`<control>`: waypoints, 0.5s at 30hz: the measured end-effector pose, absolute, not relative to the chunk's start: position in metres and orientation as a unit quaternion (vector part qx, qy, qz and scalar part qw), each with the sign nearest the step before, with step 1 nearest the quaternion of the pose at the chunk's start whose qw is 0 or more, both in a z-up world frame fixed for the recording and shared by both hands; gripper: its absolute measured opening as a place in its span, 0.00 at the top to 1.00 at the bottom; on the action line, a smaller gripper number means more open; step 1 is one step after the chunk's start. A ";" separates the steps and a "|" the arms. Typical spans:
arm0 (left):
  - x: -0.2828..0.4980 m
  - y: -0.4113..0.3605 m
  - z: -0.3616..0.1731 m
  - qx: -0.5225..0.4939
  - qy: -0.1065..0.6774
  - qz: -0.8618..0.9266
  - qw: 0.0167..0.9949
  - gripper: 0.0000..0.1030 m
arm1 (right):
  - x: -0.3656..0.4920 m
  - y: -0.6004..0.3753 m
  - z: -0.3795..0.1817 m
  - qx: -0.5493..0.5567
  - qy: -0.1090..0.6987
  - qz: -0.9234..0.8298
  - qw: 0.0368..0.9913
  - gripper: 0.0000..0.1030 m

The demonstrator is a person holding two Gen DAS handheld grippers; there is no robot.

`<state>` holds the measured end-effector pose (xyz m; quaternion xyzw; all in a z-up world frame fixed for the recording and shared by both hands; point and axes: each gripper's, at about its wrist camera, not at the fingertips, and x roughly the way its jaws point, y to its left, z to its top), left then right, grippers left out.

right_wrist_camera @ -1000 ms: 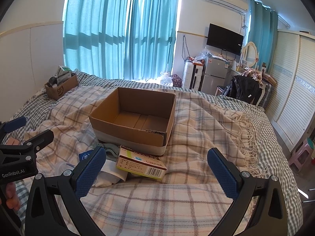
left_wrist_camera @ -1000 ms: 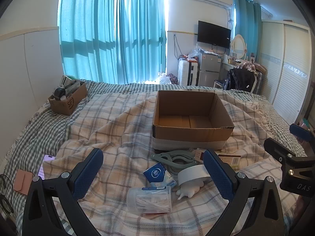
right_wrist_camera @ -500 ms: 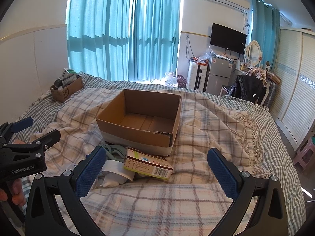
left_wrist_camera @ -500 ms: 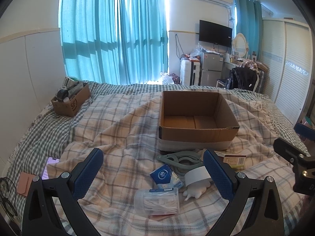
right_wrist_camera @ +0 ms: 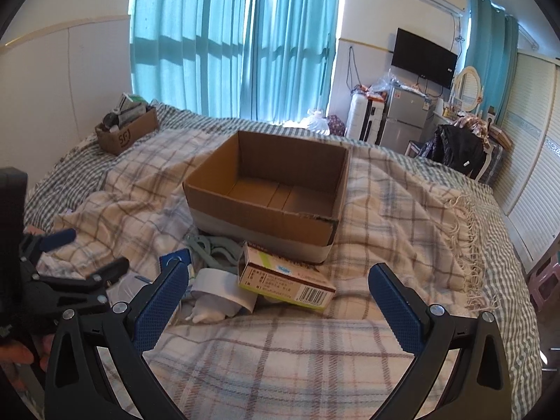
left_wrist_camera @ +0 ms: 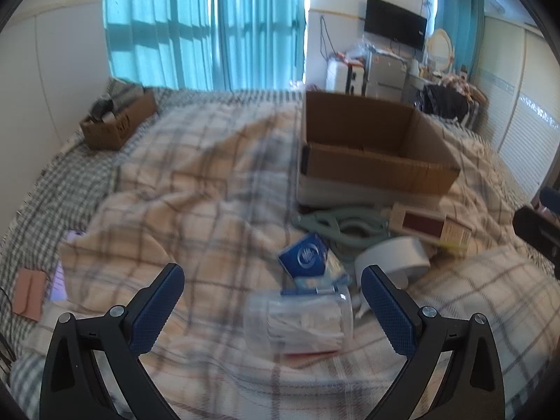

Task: Organize objects
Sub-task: 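Grasp the clear plastic cotton-swab container with the left gripper and lift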

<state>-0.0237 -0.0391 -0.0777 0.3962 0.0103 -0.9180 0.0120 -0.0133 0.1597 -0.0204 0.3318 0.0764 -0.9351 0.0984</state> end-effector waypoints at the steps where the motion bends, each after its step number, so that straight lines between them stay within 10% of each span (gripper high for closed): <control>1: -0.025 -0.037 -0.083 0.403 0.008 -0.915 0.007 0.00 | -0.016 0.159 -0.025 0.339 0.077 -0.932 0.101 0.00; 15: -0.051 -0.025 -0.142 0.497 0.017 -0.867 -0.030 0.13 | -0.046 0.143 -0.064 0.420 0.089 -0.898 0.097 0.00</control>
